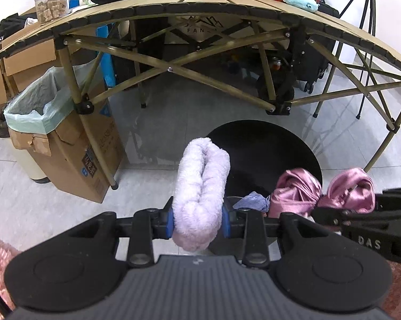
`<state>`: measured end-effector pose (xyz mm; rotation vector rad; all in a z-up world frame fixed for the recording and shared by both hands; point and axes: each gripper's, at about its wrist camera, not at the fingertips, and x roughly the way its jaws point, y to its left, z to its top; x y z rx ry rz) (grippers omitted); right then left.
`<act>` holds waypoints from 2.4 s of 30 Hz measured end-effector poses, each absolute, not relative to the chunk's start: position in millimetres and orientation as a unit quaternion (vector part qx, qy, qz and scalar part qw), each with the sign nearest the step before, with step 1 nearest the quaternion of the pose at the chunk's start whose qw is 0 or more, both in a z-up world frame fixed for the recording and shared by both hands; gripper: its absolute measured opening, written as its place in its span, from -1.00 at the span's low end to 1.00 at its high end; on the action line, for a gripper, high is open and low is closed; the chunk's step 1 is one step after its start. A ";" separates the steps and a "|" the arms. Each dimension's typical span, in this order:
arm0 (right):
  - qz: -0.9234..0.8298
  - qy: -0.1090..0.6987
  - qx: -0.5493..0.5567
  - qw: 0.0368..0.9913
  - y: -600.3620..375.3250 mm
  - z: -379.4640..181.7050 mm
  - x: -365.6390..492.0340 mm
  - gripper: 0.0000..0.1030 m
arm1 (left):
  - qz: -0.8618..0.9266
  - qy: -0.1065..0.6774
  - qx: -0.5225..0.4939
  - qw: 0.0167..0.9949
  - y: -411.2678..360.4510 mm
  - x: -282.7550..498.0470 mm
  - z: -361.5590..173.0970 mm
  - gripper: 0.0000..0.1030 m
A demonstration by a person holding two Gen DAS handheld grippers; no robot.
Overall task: Collect trash
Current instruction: 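Carry the sock and pink scrunchie down over the black bin with both grippers, then open the right gripper to drop the scrunchie into the bin, then move the left gripper over the bin and open it to drop the sock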
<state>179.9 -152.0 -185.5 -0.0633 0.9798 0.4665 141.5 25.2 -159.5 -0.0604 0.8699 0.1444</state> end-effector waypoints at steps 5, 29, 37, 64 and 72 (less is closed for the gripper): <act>0.224 0.450 -0.030 0.864 -148.3 -190.6 194.7 -0.44 | 0.072 0.427 -0.028 0.901 25.3 144.6 -163.3 -0.37; 0.235 0.430 -0.026 0.872 -128.0 -208.8 235.1 -0.44 | 0.111 0.444 -0.043 0.888 38.6 163.6 -171.2 -0.37; 0.239 0.429 -0.040 0.870 -112.2 -211.5 241.1 -0.43 | 0.124 0.446 -0.050 0.885 45.9 164.0 -171.9 -0.37; 0.209 0.418 -0.069 0.881 -114.2 -212.4 239.8 1.00 | 0.123 0.447 -0.052 0.885 45.0 163.5 -172.1 -0.37; 0.194 0.414 -0.074 0.886 -120.4 -212.0 239.6 1.00 | 0.118 0.449 -0.051 0.884 43.1 164.1 -173.0 -0.37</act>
